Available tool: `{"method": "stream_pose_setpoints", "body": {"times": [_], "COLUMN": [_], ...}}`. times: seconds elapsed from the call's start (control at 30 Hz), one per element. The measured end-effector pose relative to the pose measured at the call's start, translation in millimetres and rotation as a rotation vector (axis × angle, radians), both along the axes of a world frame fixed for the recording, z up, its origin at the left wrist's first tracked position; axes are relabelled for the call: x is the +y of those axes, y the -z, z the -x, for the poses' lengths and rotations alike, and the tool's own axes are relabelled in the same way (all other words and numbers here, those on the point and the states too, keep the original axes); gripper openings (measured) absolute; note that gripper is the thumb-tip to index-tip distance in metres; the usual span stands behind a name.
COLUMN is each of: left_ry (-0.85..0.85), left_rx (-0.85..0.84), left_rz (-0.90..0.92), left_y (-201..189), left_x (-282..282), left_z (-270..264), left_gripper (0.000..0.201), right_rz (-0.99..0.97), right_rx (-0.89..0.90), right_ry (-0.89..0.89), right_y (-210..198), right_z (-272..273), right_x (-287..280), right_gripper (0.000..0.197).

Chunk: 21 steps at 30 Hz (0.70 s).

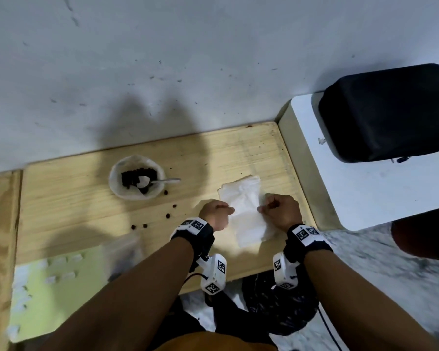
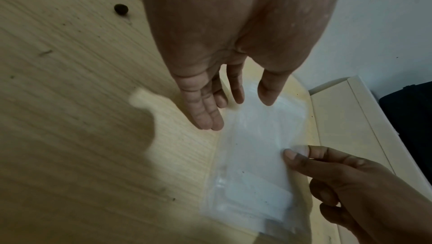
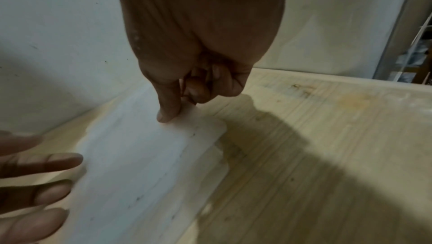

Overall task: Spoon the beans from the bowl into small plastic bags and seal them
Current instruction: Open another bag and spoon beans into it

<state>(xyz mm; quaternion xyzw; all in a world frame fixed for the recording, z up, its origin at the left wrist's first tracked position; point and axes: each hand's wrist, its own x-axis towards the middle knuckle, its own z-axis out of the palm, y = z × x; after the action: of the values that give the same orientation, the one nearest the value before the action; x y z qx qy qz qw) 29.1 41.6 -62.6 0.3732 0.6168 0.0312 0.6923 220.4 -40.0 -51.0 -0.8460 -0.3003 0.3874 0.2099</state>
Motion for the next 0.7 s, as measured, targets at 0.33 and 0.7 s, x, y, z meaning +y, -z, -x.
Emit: {"method": "stream_pose_setpoints", "body": {"times": [0.33, 0.7], "left_ry": [0.032, 0.11], "left_rx": [-0.042, -0.09], "left_rz": [-0.214, -0.647], "left_y": [-23.5, -61.1], "left_x": [-0.9, 19.1], "left_z": [6.4, 68.5], "left_gripper": [0.018, 0.028], "right_rz": [-0.183, -0.255], "right_rx": [0.229, 0.295], "right_ry": [0.046, -0.126], "right_y": [-27.8, -71.4], "right_z": [-0.1, 58.5], "right_x": [-2.0, 37.0], "right_gripper": [0.036, 0.028]}}
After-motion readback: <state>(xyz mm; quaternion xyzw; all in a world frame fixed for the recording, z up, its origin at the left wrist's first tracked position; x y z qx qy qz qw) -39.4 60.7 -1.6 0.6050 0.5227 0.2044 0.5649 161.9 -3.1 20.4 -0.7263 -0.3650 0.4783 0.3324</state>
